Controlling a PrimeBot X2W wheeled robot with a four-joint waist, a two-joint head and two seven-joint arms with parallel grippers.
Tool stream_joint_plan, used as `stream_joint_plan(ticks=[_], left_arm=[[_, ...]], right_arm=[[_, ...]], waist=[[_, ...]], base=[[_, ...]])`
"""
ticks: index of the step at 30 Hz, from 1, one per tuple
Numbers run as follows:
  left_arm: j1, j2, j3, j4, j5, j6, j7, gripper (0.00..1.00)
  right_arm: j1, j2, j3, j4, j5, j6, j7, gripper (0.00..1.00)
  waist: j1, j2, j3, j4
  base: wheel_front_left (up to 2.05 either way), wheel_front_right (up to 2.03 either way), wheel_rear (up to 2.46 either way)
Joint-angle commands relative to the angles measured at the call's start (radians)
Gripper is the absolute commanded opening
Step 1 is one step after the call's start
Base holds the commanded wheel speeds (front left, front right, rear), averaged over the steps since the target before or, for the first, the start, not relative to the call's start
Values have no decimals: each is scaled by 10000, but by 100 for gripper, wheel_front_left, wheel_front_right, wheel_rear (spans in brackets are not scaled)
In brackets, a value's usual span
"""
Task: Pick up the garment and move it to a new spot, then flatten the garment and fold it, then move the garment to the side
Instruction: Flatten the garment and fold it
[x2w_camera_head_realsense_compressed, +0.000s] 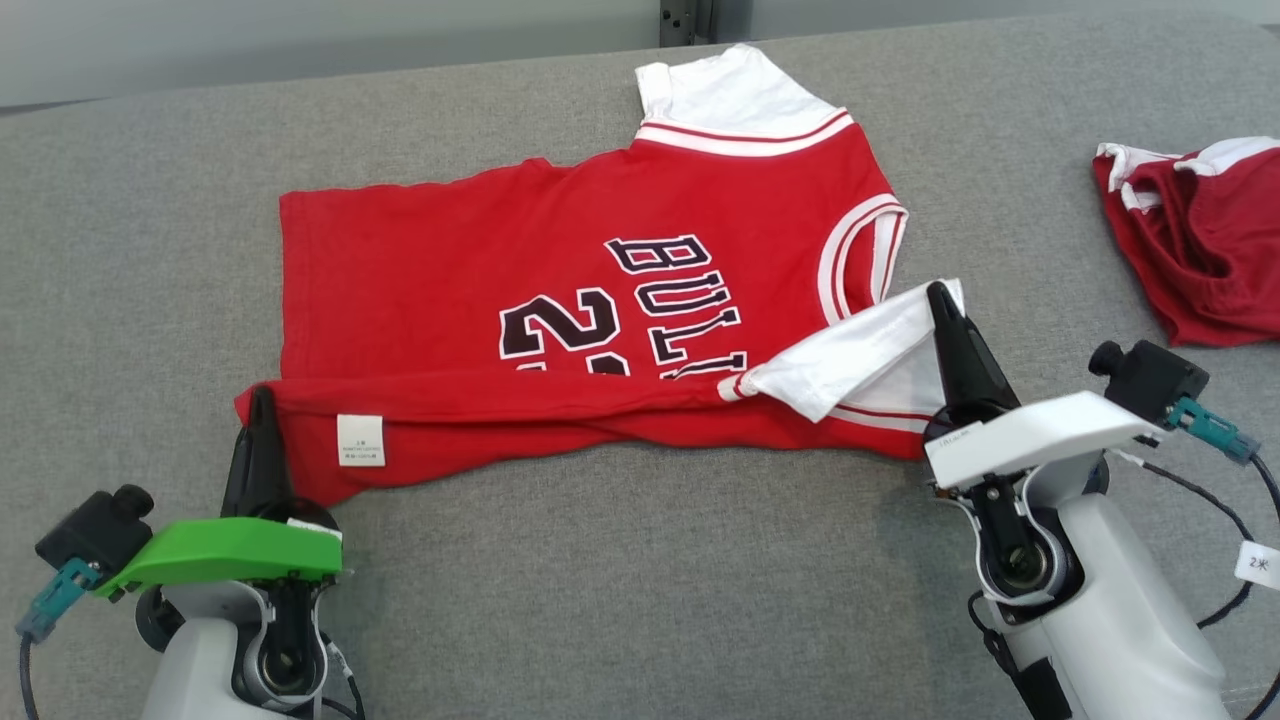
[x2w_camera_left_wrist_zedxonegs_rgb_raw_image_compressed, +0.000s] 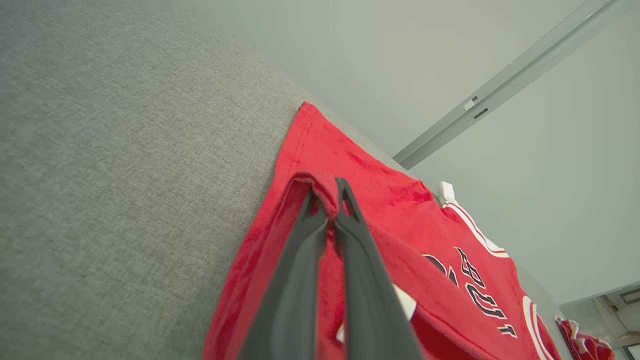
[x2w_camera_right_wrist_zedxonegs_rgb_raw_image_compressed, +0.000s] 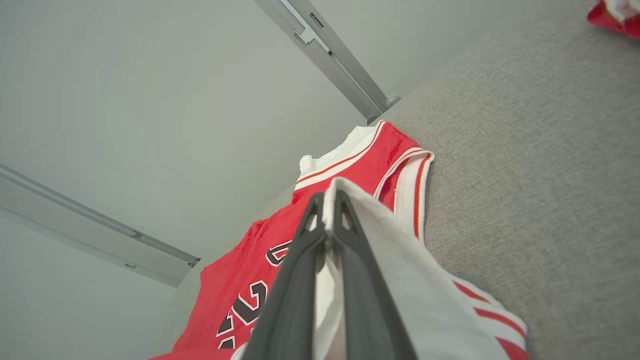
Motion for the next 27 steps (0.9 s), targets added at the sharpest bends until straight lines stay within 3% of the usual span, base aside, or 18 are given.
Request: stream_joint_plan(ticks=[1,10,19,20,21,22,23,27], left_arm=[[-367,26,54,328,48,9,-71,0],[-1487,-36,-183,1749,518,-56,-248,0],[-1936,-100,-450,1831,826,-88,-317,0],[-1970,-98,-464,1836,844,-91,-321,13],[-1996,-88,-471,1821,896,-93,-324,26],[-2004,-63,-491,1755,997,-94,-326,60],[-1983,-59,-485,1693,1071,-95,-327,100],[-1689,-135,-394,1261,1152,-96,-321,100]], right_arm=[[-368,-1,39,483,-118,1,-102,0],[-2341,156,624,3087,-363,3,-518,0],[-3689,234,740,4752,-148,3,-995,0],[-3827,236,739,4942,-83,3,-1004,0],[-3954,245,760,5164,-22,2,-1016,7],[-4116,261,800,5337,0,3,-1040,45],[-4286,272,856,5530,16,3,-1050,100],[-4758,290,1089,6155,98,3,-1088,100]], waist=[[0,0,230,-12],[0,0,625,86],[0,0,723,307],[0,0,740,315],[0,0,755,319],[0,0,771,323],[0,0,785,332],[0,0,808,348]], base=[[0,0,0],[0,0,0],[0,0,0],[0,0,0],[0,0,0],[0,0,0],[0,0,0],[0,0,0]])
